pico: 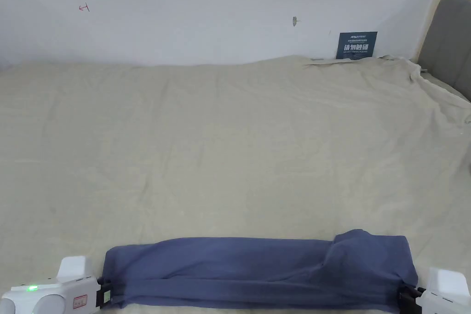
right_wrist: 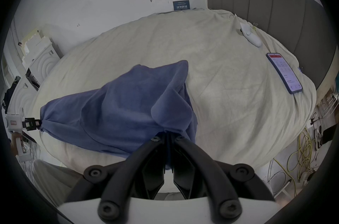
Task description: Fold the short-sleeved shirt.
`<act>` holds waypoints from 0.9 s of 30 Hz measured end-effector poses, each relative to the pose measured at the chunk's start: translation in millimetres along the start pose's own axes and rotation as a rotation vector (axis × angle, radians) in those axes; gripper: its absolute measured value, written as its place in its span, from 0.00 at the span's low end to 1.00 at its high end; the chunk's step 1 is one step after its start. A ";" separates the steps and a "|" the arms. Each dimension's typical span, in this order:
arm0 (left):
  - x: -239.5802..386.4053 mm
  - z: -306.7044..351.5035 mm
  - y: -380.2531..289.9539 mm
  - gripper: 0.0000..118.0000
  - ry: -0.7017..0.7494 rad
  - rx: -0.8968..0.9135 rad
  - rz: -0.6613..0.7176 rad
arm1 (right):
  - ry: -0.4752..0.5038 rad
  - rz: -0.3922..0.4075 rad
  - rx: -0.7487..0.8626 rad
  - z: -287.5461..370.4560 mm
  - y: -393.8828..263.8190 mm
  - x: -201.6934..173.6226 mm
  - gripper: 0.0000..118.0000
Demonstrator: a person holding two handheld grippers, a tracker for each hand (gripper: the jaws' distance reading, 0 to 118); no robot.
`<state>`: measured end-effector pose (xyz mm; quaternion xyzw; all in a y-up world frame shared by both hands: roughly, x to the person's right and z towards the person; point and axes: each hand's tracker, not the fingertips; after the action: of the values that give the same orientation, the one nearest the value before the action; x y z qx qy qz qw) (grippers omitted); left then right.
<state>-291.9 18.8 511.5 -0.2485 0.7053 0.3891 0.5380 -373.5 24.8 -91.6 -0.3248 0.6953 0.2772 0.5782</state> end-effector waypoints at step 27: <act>52.8 156.2 97.5 0.56 -0.078 0.723 0.049 | -0.085 0.146 0.660 154.8 113.0 -98.9 0.46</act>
<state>-294.3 205.8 470.2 -0.0103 0.7820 0.1365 0.6081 -352.3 227.3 -20.7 -0.0579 0.7442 0.0913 0.6591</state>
